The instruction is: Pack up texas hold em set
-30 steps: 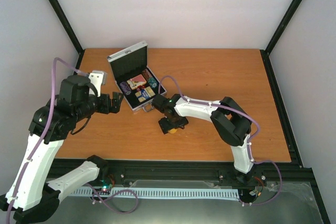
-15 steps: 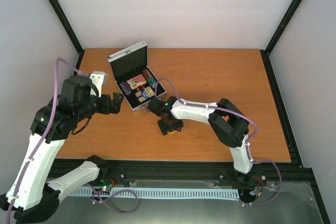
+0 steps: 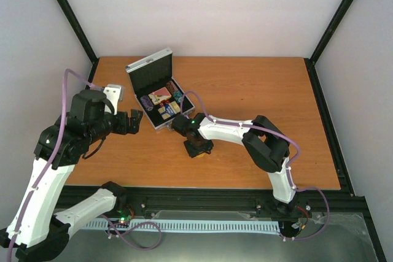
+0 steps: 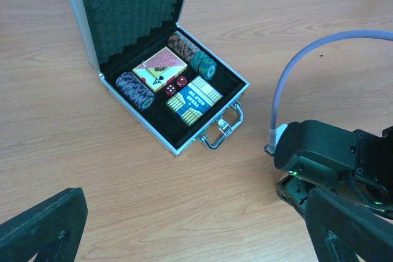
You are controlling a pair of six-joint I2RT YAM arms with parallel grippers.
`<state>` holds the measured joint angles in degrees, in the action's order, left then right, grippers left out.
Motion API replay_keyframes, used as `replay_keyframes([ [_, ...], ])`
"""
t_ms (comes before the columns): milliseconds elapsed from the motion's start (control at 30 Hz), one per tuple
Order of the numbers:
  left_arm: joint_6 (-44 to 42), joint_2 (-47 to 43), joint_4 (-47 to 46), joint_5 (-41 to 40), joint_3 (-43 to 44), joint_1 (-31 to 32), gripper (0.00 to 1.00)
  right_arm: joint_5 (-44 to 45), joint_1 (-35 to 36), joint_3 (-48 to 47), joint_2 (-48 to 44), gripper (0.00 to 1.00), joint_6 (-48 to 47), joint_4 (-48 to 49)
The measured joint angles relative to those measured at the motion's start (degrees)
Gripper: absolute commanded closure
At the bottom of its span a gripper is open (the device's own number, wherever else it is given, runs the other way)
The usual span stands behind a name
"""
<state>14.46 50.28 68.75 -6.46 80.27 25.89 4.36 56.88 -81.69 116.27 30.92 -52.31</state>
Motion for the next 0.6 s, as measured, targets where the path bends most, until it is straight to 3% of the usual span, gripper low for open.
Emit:
replay_keyframes([
  [300,-0.17,-0.33,0.24,-0.39,0.0,0.0,0.0,1.38,0.0,-4.15,1.7,0.72,0.02,-4.5],
  [600,-0.15,-0.33,0.24,-0.48,0.0,0.0,0.0,2.6,-0.5,-19.61,3.91,0.72,-1.07,-9.25],
])
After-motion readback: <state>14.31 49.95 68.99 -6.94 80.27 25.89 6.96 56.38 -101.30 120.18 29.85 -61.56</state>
